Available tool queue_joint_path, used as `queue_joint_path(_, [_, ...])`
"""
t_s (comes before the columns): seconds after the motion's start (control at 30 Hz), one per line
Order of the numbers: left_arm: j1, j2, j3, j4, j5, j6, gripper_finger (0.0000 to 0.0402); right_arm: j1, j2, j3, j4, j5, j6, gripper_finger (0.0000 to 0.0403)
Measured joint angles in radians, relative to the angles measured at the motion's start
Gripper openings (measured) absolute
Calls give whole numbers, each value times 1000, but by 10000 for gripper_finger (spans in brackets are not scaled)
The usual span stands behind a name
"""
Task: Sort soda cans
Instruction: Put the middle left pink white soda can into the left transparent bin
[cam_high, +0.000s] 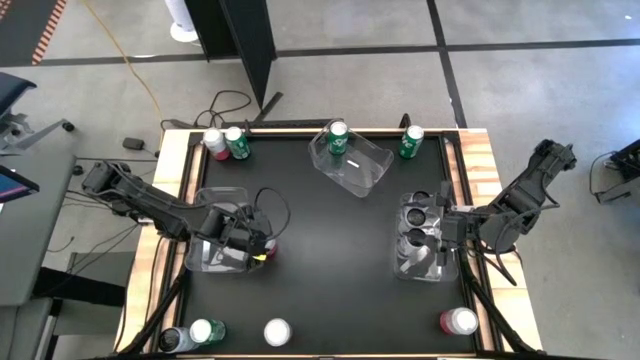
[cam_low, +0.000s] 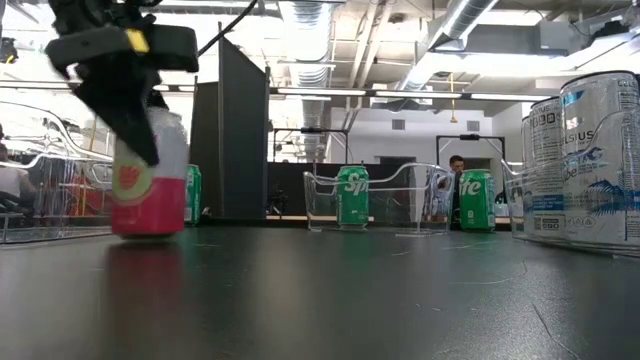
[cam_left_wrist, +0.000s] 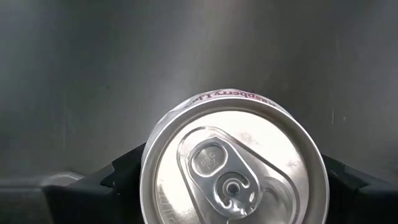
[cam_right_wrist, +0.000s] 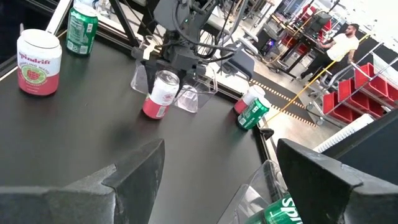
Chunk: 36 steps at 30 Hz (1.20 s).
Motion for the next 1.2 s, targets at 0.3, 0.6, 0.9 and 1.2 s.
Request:
queue_joint_path(0.3, [-1, 0, 283, -159, -117, 29, 294, 0, 0, 0, 0, 0, -3, 329])
queue_joint_path(0.6, [0, -3, 549, -873, -279, -496, 294, 0, 0, 0, 0, 0, -3, 329])
queue_joint_path(0.9, [27, -29, 430, -894, -204, -570, 294, 0, 0, 0, 0, 0, -3, 329])
queue_joint_path(1.2, [109, -75, 246, -752, -198, -554, 294, 0, 0, 0, 0, 0, -2, 329])
